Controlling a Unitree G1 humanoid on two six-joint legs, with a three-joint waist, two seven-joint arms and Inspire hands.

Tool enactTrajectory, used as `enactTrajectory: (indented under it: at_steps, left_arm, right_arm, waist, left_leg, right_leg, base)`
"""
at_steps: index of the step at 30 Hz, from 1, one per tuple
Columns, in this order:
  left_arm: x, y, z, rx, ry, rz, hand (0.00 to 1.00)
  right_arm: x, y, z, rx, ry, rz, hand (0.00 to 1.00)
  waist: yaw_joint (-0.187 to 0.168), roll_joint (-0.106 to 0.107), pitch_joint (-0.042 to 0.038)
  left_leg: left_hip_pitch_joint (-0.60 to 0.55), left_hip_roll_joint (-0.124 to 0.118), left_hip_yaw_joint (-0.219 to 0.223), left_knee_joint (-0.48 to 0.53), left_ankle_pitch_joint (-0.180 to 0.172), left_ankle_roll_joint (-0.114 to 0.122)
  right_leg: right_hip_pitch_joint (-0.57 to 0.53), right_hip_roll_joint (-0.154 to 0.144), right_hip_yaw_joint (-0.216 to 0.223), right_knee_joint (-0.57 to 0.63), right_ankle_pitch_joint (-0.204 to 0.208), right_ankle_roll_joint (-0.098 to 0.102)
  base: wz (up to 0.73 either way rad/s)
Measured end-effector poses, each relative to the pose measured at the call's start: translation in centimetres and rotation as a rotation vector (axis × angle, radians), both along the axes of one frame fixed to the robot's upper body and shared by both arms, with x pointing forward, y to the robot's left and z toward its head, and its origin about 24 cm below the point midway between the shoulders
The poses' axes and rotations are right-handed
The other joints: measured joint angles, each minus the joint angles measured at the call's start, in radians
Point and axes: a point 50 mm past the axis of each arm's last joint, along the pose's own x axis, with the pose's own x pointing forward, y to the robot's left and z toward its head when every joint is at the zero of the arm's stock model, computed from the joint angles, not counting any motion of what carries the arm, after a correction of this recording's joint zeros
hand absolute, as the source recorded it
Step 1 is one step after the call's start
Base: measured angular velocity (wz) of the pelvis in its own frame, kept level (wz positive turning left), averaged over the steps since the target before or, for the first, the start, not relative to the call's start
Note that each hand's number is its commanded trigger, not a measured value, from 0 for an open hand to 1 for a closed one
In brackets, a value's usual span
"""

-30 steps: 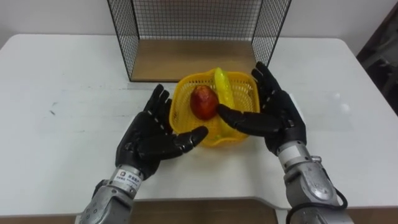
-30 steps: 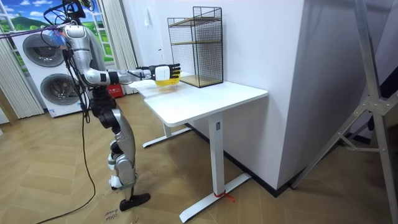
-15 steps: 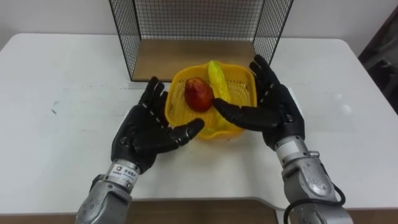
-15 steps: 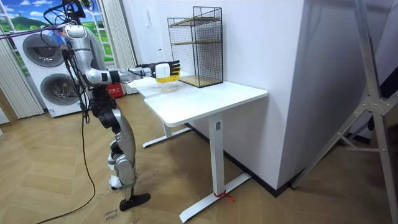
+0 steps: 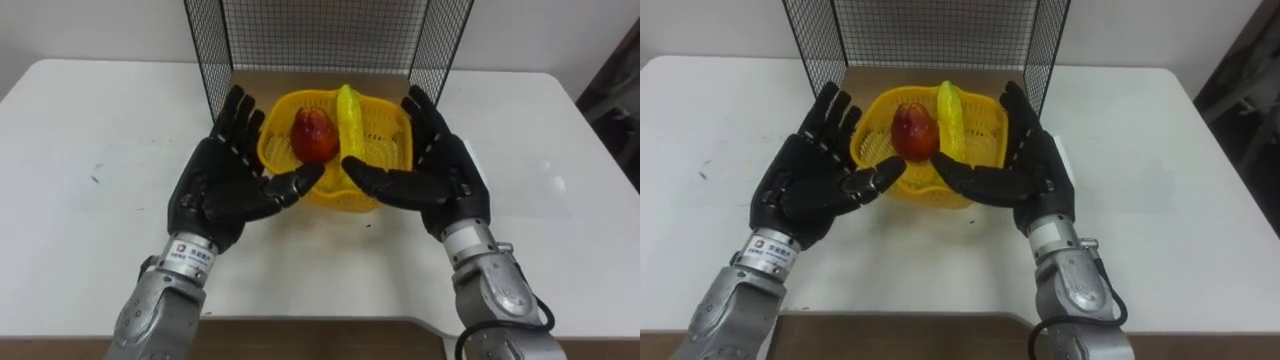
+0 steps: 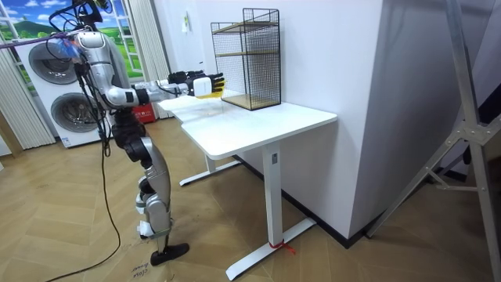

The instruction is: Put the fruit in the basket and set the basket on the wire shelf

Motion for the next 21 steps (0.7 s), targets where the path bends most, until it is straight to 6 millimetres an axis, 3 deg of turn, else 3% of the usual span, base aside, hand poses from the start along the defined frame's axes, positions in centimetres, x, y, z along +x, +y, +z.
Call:
enactTrajectory:
  at_steps: [6,9,11,16,18,19,21]
  left_arm:
    - [0.11,0.43,0.13,-0.014,-0.006,0.030,0.00]
    - [0.15,0.64,0.19,-0.013,-0.009,0.039,0.00]
    - [0.16,0.75,0.25,-0.012,-0.013,0.044,0.00]
    - [0.17,0.75,0.30,-0.007,-0.016,0.046,0.00]
    - [0.17,0.86,0.29,-0.005,-0.015,0.046,0.00]
    - [0.16,0.83,0.15,-0.009,-0.009,0.046,0.00]
    - [0.11,0.29,0.13,-0.019,-0.011,0.031,0.00]
  right_arm:
    - [-0.14,0.17,-0.13,0.037,0.007,0.012,0.00]
    - [-0.17,0.16,-0.13,0.039,0.004,0.024,0.00]
    - [-0.18,0.24,-0.13,0.034,0.002,0.032,0.00]
    - [-0.17,0.24,-0.09,0.033,-0.001,0.034,0.00]
    - [-0.18,0.28,-0.09,0.021,-0.004,0.038,0.00]
    - [-0.20,0.20,-0.18,0.020,0.000,0.035,0.00]
    - [-0.12,-0.10,-0.08,0.014,-0.003,0.028,0.00]
  waist:
    - [0.016,-0.011,0.0036]
    - [0.031,-0.013,0.0033]
    - [0.031,-0.012,0.0033]
    - [0.029,-0.007,-0.0019]
    - [0.020,-0.012,0.0033]
    - [0.025,-0.019,0.0064]
    - [0.034,-0.009,0.0043]
  left_leg:
    - [-0.022,0.007,0.002,0.057,-0.018,-0.006]
    - [-0.066,0.028,0.000,0.155,-0.063,-0.021]
    - [-0.080,0.035,-0.006,0.178,-0.073,-0.027]
    - [-0.097,0.037,-0.009,0.199,-0.060,-0.037]
    - [-0.182,0.045,0.009,0.333,-0.041,-0.030]
    - [-0.246,0.025,-0.008,0.375,-0.045,-0.017]
    - [-0.322,-0.009,-0.025,0.231,-0.008,-0.012]
  right_leg:
    - [-0.044,0.000,0.005,0.083,-0.027,-0.012]
    - [-0.077,0.010,0.004,0.154,-0.067,-0.029]
    - [-0.091,0.015,0.003,0.175,-0.084,-0.035]
    - [-0.105,0.020,0.004,0.189,-0.089,-0.045]
    - [-0.102,0.006,0.008,0.185,-0.091,-0.052]
    - [-0.097,-0.004,0.024,0.183,-0.095,-0.059]
    - [-0.100,-0.005,0.036,0.190,-0.106,-0.047]
  base:
    - [-0.04]
    - [-0.04]
    - [0.03]
    - [0.03]
    - [0.20]
    - [0.17]
    - [-0.08]
